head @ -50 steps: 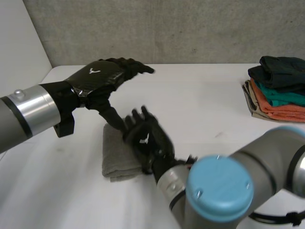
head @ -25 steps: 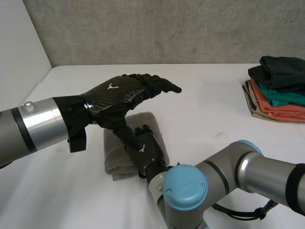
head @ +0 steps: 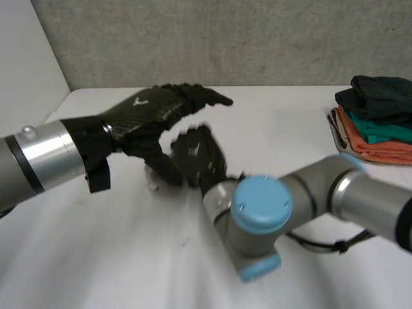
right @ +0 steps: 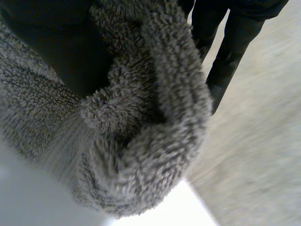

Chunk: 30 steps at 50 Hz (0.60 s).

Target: Fold the laundry.

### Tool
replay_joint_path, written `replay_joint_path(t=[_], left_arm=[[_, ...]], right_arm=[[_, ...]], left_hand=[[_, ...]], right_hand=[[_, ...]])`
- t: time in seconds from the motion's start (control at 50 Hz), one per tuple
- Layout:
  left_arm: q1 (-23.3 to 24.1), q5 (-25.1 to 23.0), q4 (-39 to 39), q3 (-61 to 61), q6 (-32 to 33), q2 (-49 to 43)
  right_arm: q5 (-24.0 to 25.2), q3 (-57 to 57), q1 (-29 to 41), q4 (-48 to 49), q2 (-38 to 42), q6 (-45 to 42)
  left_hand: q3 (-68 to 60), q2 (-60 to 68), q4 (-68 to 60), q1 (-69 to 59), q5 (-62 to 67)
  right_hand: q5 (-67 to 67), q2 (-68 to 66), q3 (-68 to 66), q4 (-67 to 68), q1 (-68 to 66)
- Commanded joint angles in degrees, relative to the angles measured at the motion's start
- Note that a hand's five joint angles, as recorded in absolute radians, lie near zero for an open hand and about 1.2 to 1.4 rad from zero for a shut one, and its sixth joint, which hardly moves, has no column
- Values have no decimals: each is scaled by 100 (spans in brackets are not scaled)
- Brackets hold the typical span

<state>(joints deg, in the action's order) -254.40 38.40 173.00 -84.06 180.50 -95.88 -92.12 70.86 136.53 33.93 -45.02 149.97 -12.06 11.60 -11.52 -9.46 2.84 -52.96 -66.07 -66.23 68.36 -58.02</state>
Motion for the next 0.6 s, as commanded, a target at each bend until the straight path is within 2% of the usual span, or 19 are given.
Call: replay_joint_path(t=[0.02,0.16,0.32,0.4,0.6], left_arm=[[-154,246,251,355,-427,263],[-154,703,962,478,-1173,447],[-14,651,1482,303,-1640,474],[118,642,1579,153,-1623,404],[391,651,1623,-146,-1360,35]], right_arm=[[28,-616,-670,377,-603,190],[45,-863,-1672,579,-1105,278],[519,-828,-3429,1151,-1317,1060],[1080,-837,-4421,1195,-922,1438],[2795,-679,-5979,1195,379,1957]], left_hand=[[206,-160,152,-54,-284],[206,-160,152,-54,-284],[206,-160,152,-54,-284],[206,-160,152,-54,-284],[206,-160,152,-54,-284]], right_hand=[[-1704,-1393,-1377,1164,-2198],[-1704,-1393,-1377,1164,-2198],[-1704,-1393,-1377,1164,-2198],[-1704,-1393,-1377,1164,-2198],[-1704,-1393,-1377,1164,-2198]])
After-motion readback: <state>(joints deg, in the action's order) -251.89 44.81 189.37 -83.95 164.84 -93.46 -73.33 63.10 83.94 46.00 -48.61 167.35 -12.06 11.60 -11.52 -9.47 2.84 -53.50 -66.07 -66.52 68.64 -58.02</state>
